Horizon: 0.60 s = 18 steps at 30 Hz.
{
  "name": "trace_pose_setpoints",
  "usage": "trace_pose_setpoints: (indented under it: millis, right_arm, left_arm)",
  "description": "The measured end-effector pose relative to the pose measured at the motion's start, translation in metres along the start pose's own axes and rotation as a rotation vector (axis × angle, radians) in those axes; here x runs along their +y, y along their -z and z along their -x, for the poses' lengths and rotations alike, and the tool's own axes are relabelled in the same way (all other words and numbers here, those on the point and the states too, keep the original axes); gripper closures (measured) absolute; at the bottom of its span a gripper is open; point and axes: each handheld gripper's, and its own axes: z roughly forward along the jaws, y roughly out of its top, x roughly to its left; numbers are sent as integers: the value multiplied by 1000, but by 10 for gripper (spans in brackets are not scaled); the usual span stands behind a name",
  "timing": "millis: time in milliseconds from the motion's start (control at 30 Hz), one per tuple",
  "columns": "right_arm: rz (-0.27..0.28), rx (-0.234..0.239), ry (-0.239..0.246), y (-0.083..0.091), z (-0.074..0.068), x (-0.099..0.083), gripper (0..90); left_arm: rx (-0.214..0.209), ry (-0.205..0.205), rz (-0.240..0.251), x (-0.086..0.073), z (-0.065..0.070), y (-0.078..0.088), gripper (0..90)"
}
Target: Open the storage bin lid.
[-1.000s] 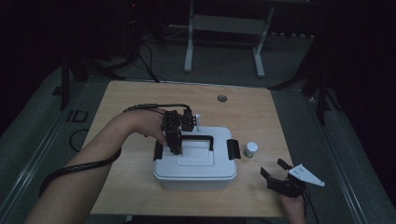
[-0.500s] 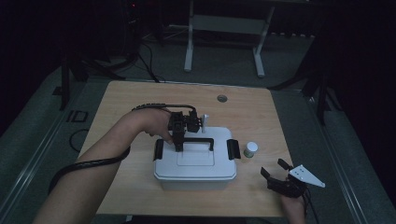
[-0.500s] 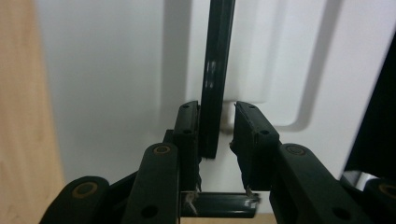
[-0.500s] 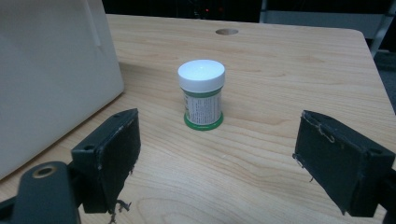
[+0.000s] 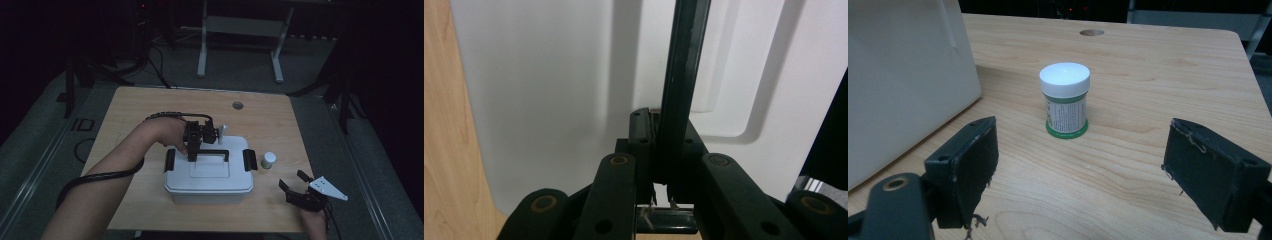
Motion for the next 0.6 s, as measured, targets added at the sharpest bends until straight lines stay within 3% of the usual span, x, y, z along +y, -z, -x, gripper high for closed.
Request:
trace_pose_setpoints:
  millis: [600]
  right_arm:
    - [-4,0,1,-1,0,0,140]
  left_arm:
    - [-8,8,7,-1,-1,2,833]
